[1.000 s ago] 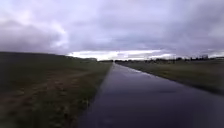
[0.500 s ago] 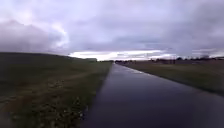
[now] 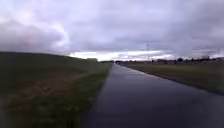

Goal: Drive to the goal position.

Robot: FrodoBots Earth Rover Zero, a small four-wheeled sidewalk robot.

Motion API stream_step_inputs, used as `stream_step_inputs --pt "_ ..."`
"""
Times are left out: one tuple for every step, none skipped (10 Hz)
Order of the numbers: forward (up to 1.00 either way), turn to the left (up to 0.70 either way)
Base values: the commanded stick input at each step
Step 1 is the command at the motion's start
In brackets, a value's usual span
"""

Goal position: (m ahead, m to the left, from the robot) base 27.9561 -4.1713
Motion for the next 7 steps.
stream_step_inputs --pt "0.70 0.00" --pt "0.70 0.00" --pt "0.70 0.00" --pt "0.70 0.00" --pt "0.70 0.00" --pt "0.70 -0.27" --pt "0.70 -0.27"
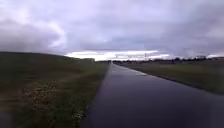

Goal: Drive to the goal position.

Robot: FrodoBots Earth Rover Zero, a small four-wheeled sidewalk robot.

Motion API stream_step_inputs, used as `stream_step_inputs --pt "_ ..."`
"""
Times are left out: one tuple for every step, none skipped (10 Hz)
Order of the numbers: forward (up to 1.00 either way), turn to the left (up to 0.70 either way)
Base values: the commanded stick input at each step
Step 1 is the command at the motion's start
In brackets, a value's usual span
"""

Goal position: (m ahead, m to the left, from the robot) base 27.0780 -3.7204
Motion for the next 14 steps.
stream_step_inputs --pt "0.70 -0.27" --pt "0.70 -0.27" --pt "0.70 -0.06" --pt "0.70 0.00" --pt "0.70 0.00" --pt "0.70 0.00" --pt "0.70 0.00" --pt "0.70 -0.02" --pt "0.70 -0.21" --pt "0.70 -0.27" --pt "0.70 -0.27" --pt "0.70 -0.27" --pt "0.70 -0.27" --pt "0.70 -0.19"
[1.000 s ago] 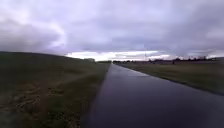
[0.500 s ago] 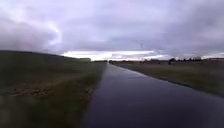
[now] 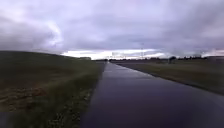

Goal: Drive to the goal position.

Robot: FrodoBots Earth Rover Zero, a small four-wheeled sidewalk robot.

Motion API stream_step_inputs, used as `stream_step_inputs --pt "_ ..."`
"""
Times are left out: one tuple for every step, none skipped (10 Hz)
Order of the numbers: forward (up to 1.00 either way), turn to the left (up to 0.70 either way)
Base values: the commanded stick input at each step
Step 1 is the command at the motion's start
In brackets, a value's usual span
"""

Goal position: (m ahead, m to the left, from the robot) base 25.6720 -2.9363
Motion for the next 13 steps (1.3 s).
stream_step_inputs --pt "0.70 0.00" --pt "0.70 0.00" --pt "0.70 0.00" --pt "0.70 0.00" --pt "0.70 0.00" --pt "0.70 0.00" --pt "0.70 0.00" --pt "0.70 0.00" --pt "0.70 0.00" --pt "0.70 0.00" --pt "0.70 0.00" --pt "0.70 0.00" --pt "0.70 0.00"
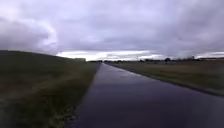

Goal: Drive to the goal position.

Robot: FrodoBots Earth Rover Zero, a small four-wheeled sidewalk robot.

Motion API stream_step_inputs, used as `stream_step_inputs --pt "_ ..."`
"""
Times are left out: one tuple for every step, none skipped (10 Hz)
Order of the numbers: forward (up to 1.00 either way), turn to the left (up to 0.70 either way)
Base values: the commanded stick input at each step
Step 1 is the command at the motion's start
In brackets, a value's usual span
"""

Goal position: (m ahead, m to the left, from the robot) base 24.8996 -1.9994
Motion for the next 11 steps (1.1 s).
stream_step_inputs --pt "0.70 0.00" --pt "0.70 0.00" --pt "0.70 0.00" --pt "0.70 0.00" --pt "0.70 0.00" --pt "0.70 0.00" --pt "0.70 0.00" --pt "0.70 0.00" --pt "0.70 0.00" --pt "0.70 0.00" --pt "0.70 0.00"
